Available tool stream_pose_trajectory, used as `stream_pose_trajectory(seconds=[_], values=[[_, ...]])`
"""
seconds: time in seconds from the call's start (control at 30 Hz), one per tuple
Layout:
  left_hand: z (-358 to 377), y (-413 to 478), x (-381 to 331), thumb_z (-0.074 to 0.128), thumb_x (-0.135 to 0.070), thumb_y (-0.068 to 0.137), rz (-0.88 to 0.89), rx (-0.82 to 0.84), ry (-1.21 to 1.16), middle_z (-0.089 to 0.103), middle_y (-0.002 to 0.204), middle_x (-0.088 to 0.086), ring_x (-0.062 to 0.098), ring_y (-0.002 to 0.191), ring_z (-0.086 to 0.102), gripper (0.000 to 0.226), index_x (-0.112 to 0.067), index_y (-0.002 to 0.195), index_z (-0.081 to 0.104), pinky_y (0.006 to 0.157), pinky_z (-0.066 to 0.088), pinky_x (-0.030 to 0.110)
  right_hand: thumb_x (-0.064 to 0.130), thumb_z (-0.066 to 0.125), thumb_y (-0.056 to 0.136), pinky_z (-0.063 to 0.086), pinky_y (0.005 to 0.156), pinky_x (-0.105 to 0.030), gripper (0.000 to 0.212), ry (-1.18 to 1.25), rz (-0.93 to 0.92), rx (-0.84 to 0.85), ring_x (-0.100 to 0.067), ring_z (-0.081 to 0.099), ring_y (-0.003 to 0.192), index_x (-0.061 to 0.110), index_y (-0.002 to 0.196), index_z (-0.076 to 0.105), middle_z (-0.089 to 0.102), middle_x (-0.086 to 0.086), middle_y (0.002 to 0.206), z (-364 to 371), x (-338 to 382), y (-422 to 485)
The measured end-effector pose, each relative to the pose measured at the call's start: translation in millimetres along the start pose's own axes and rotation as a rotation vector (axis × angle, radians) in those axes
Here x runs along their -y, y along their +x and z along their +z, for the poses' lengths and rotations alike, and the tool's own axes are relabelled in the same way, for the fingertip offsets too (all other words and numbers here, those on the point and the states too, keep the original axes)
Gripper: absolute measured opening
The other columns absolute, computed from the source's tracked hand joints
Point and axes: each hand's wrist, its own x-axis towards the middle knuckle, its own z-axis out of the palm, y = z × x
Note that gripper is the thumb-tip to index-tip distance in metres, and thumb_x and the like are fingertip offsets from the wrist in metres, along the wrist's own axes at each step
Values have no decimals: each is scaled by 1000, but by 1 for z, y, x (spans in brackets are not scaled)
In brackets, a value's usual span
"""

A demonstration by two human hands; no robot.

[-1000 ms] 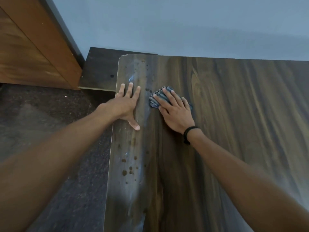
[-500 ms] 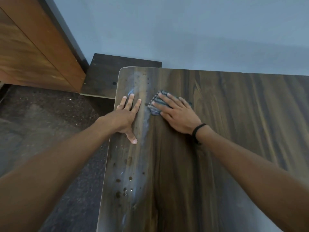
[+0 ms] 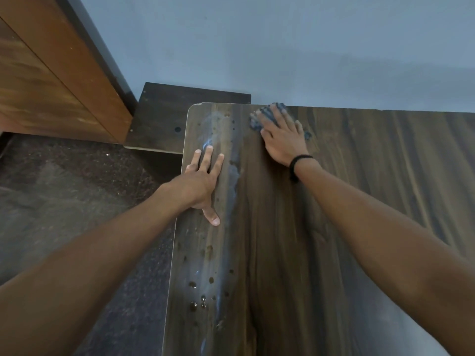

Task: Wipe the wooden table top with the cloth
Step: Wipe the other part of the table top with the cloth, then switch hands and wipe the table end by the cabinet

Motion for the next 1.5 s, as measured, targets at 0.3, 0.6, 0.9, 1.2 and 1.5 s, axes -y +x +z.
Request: stream_pose_trajectory(seconds=[0.3,0.6,0.9,1.2,1.5], values=[[-2,1,-5,89,-54,52,-22,17,37,-52,141,9,35,135,-39,161,-19,138,-43,116,7,54,39,25,107,2,121,-50,51,-14,1,10,-18,-2,155,45,157,16,0,7,168,-3,13,18],[-5,-3,-5,90,-50,54,1,6,8,-51,144,8,33,136,-39,159,-20,141,-40,117,8,54,39,22,107,-4,121,-46,51,99,30,78,-16,-4,154,42,158,15,-2,7,168,-4,32,17],[-17,-4,-8,84,-52,64,-43,-142,-127,-31,157,9,33,147,-18,144,-22,149,-27,116,18,57,22,47,103,30,119,-42,43,191,163,-354,-22,39,140,14,145,51,51,-5,147,-21,-59,-68],[-76,81,-87,46,-59,93,95,-610,-333,-15,161,14,31,147,-16,90,-17,156,-3,117,-1,50,44,34,105,24,121,-45,52,-4,92,-201,-26,32,145,22,153,36,35,-2,158,-5,-79,-66],[-64,109,-50,41,-57,96,12,-445,-314,-19,160,15,33,147,-15,84,-22,156,-7,116,3,52,56,38,102,22,122,-46,56,58,63,-192,-25,30,145,29,151,39,34,0,157,-7,-81,-68]])
